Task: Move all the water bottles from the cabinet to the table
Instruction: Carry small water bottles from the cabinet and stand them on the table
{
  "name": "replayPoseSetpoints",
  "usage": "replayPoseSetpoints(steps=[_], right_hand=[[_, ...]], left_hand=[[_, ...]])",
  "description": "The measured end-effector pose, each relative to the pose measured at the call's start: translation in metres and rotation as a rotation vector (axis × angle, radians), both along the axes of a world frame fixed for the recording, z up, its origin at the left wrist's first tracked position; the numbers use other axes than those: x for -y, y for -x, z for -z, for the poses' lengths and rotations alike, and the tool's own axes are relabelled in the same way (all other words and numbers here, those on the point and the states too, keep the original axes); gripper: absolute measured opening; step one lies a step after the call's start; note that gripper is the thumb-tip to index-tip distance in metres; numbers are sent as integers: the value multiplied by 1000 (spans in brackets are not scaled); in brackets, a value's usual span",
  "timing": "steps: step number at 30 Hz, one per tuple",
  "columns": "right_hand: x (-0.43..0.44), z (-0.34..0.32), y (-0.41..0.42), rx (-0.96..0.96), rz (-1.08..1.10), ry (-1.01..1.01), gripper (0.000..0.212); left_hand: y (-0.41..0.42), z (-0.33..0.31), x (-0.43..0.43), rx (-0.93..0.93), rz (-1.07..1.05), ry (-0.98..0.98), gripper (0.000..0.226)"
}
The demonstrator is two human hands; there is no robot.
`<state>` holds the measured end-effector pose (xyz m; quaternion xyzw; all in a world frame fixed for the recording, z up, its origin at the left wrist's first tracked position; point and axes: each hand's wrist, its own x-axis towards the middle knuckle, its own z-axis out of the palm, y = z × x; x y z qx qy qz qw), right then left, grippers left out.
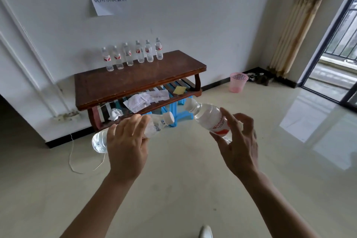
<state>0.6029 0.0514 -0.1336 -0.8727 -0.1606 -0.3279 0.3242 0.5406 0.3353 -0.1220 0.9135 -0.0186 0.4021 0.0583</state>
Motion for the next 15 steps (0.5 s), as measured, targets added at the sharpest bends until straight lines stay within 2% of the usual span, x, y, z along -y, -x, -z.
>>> replayPoseSetpoints(steps=[6, 7, 10, 15], right_hand=[[-48, 27, -143, -43, -54, -84, 81], [-68, 27, -211, -42, -70, -129, 82], [-93, 28, -249, -119, -119, -129, 86], [-173, 10, -378, -121, -239, -138, 87]], left_hand=[[-129, 6, -35, -56, 24, 62, 61], [-189, 2, -53, -33, 15, 72, 62], [-218, -5, -68, -54, -20, 83, 65], [-306, -14, -134, -34, -147, 134, 63]])
